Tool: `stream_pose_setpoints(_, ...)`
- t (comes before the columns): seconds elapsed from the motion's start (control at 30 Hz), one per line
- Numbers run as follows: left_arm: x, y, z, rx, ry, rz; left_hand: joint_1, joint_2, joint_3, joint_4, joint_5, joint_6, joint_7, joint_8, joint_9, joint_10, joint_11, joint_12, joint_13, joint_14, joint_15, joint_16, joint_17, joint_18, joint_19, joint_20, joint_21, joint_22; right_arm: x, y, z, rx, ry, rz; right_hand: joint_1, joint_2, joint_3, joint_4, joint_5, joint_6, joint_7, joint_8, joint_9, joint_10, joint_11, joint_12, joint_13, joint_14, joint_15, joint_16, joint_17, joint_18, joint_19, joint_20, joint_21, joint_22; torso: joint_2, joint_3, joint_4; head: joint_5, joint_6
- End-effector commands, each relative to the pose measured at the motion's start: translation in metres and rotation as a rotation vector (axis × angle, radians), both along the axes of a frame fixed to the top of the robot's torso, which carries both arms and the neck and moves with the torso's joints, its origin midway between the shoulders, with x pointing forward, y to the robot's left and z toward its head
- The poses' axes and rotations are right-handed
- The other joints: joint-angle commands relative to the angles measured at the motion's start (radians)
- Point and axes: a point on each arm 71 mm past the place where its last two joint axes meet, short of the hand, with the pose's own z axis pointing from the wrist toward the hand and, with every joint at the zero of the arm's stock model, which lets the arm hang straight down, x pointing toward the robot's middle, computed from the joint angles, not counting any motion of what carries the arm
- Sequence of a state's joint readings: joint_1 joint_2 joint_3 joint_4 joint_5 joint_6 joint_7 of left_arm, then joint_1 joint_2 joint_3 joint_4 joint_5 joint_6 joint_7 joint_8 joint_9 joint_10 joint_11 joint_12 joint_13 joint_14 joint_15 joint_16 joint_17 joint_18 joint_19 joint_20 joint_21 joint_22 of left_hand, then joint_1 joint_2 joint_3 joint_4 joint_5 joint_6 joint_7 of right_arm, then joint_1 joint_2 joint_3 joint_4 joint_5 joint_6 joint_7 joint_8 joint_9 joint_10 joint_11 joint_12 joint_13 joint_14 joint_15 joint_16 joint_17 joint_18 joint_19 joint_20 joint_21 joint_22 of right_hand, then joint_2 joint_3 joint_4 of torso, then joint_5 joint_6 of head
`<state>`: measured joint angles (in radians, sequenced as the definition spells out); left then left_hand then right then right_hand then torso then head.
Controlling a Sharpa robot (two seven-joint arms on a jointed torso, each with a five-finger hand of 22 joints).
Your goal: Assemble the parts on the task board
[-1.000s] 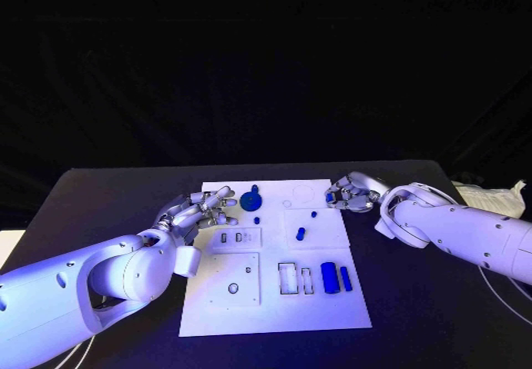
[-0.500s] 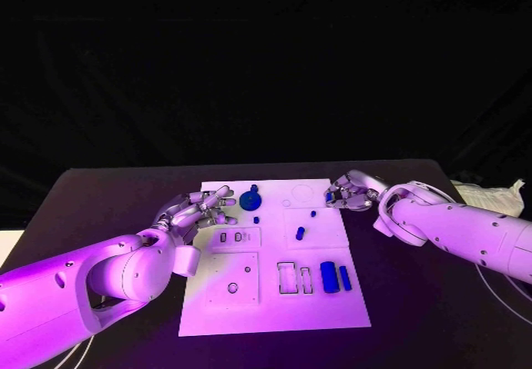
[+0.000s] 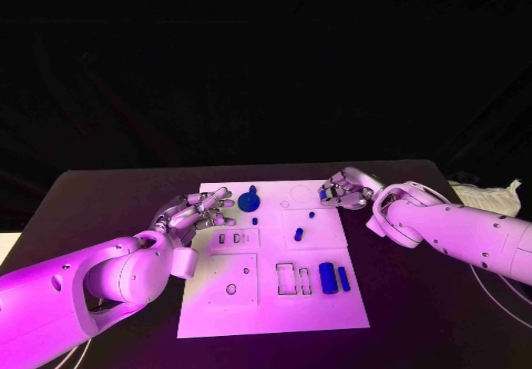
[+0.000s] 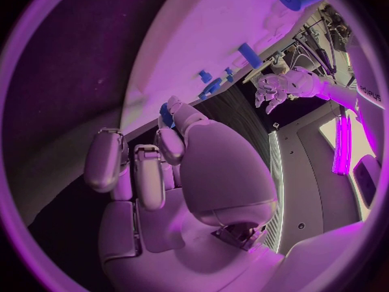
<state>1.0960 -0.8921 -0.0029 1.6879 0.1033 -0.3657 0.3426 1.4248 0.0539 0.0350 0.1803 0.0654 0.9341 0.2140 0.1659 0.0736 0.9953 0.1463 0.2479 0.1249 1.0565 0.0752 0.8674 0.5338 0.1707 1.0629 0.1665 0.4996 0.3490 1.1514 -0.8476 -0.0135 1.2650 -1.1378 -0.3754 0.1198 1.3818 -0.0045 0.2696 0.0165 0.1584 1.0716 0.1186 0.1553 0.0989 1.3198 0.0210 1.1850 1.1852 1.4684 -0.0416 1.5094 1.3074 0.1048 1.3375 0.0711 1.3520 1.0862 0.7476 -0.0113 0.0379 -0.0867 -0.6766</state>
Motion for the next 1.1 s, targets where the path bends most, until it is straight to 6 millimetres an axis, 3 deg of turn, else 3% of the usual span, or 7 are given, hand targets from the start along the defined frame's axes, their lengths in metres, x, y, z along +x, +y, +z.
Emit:
stream_pose_setpoints(0.03, 0.000, -0.001, 0.001, -0.008, -0.013, -0.015, 0.008, 0.001, 0.000, -0.004, 0.006, -0.006, -0.002, 0.003, 0.000, -0.004, -0.001, 0.004, 0.000, -0.006, -0.002, -0.002, -0.001, 0.001, -0.005, 0.001, 0.006, 0.001, -0.001, 0.007, 0.009, 0.031, 0.002, -0.066, 0.001, 0.020, 0.008, -0.002, -0.003, 0.027, -0.015, 0.012, 0.009, 0.000, 0.000, -0.008, -0.004, 0.076, -0.006, 0.001, 0.141, -0.010, -0.002, -0.009, 0.002, -0.004, 0.000, -0.0010, 0.0006, 0.000, 0.004)
stream_pose_setpoints(0.17, 0.000, 0.000, 0.001, -0.007, -0.014, -0.011, 0.008, 0.001, 0.000, -0.004, 0.006, -0.006, -0.002, 0.003, 0.000, -0.004, -0.001, 0.005, 0.000, -0.006, -0.002, -0.002, -0.001, 0.001, -0.005, 0.001, 0.006, 0.001, -0.006, 0.023, 0.016, 0.044, 0.022, -0.063, -0.001, 0.020, 0.009, -0.003, -0.004, 0.023, -0.014, 0.010, 0.009, -0.005, 0.001, -0.015, -0.011, 0.076, -0.006, -0.001, 0.137, -0.009, -0.005, -0.010, -0.001, -0.010, -0.002, -0.0021, 0.0011, 0.002, 0.006)
stream_pose_setpoints(0.4, 0.003, 0.003, 0.000, -0.002, -0.017, 0.001, 0.010, 0.001, 0.001, -0.007, 0.006, -0.007, -0.002, 0.004, 0.000, -0.005, -0.001, 0.005, 0.000, -0.007, -0.003, -0.003, -0.002, 0.001, -0.006, 0.001, 0.006, 0.002, -0.018, 0.070, 0.023, 0.032, 0.061, -0.033, -0.005, 0.022, 0.015, -0.004, -0.002, 0.018, -0.011, 0.007, 0.008, -0.011, 0.003, -0.027, -0.020, 0.074, -0.005, -0.005, 0.131, -0.008, -0.008, -0.010, -0.004, -0.016, -0.009, -0.0038, 0.0068, 0.014, 0.003)
stream_pose_setpoints(0.53, 0.003, 0.006, 0.000, -0.002, -0.024, 0.007, 0.015, 0.002, 0.005, -0.011, 0.006, -0.008, -0.002, 0.004, 0.000, -0.007, -0.001, 0.005, -0.001, -0.008, -0.003, -0.003, -0.003, 0.001, -0.008, 0.001, 0.007, 0.005, -0.022, 0.100, 0.023, -0.007, 0.068, 0.007, -0.006, 0.022, 0.016, -0.004, 0.000, 0.017, -0.011, 0.007, 0.008, -0.013, 0.003, -0.029, -0.022, 0.074, -0.004, -0.006, 0.129, -0.008, -0.009, -0.009, -0.005, -0.018, -0.010, -0.0071, 0.0096, 0.018, -0.004)
stream_pose_setpoints(0.73, 0.008, 0.013, 0.000, -0.016, -0.054, 0.011, 0.024, -0.008, 0.007, -0.025, 0.006, -0.015, 0.000, 0.003, -0.001, -0.015, 0.002, 0.002, -0.003, -0.024, 0.001, -0.013, -0.008, 0.000, -0.024, 0.004, 0.005, 0.008, -0.032, 0.140, 0.020, -0.085, 0.046, 0.103, -0.008, 0.021, 0.016, -0.004, 0.001, 0.017, -0.011, 0.007, 0.008, -0.013, 0.003, -0.030, -0.022, 0.073, -0.004, -0.008, 0.125, -0.007, -0.010, -0.009, -0.006, -0.021, -0.014, -0.0092, 0.0153, 0.021, -0.010)
stream_pose_setpoints(0.77, 0.009, 0.014, 0.000, -0.016, -0.058, 0.014, 0.026, -0.009, 0.008, -0.029, 0.006, -0.018, 0.001, 0.003, -0.002, -0.020, 0.004, 0.001, -0.005, -0.038, 0.004, -0.025, -0.014, -0.001, -0.037, 0.005, -0.001, 0.007, -0.034, 0.146, 0.019, -0.094, 0.043, 0.116, -0.008, 0.021, 0.016, -0.004, 0.001, 0.017, -0.011, 0.007, 0.008, -0.013, 0.003, -0.030, -0.022, 0.073, -0.004, -0.008, 0.125, -0.007, -0.010, -0.009, -0.006, -0.021, -0.012, -0.0094, 0.0135, 0.024, -0.010)
stream_pose_setpoints(1.1, 0.015, 0.025, -0.001, -0.003, -0.076, 0.051, 0.016, -0.006, 0.021, -0.044, 0.006, -0.024, 0.008, 0.012, 0.000, -0.026, 0.012, 0.005, -0.011, -0.094, 0.019, -0.141, -0.079, 0.000, -0.111, 0.024, -0.054, -0.008, -0.051, 0.187, 0.005, -0.144, 0.051, 0.195, -0.023, 0.013, 0.018, -0.002, 0.014, 0.017, -0.011, 0.007, 0.009, -0.012, 0.004, -0.033, -0.023, 0.072, -0.004, -0.012, 0.120, -0.007, -0.010, -0.009, -0.008, -0.023, -0.011, -0.0074, 0.0128, 0.032, -0.019)
